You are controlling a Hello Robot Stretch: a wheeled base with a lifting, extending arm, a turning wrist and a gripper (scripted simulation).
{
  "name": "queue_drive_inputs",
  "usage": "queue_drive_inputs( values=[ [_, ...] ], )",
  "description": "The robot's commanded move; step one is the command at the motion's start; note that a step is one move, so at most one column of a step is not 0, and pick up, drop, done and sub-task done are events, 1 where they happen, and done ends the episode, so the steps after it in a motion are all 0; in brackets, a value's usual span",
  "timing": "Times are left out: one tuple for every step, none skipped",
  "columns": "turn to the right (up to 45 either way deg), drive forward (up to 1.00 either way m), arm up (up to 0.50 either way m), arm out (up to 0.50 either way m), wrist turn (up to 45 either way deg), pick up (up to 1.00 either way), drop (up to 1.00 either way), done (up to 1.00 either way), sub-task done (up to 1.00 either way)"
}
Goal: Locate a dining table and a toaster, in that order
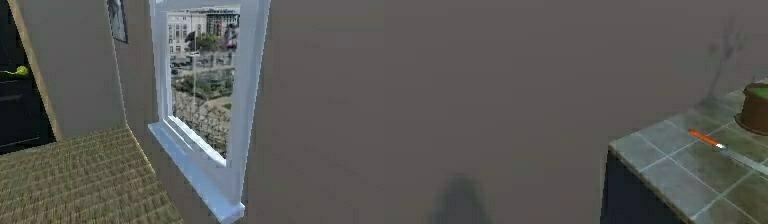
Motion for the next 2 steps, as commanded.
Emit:
queue_drive_inputs(
  values=[
    [-45.0, 0.00, 0.00, 0.00, 0.0, 0.00, 0.00, 0.00, 0.00],
    [-45.0, 0.00, 0.00, 0.00, 0.0, 0.00, 0.00, 0.00, 0.00]
  ],
)
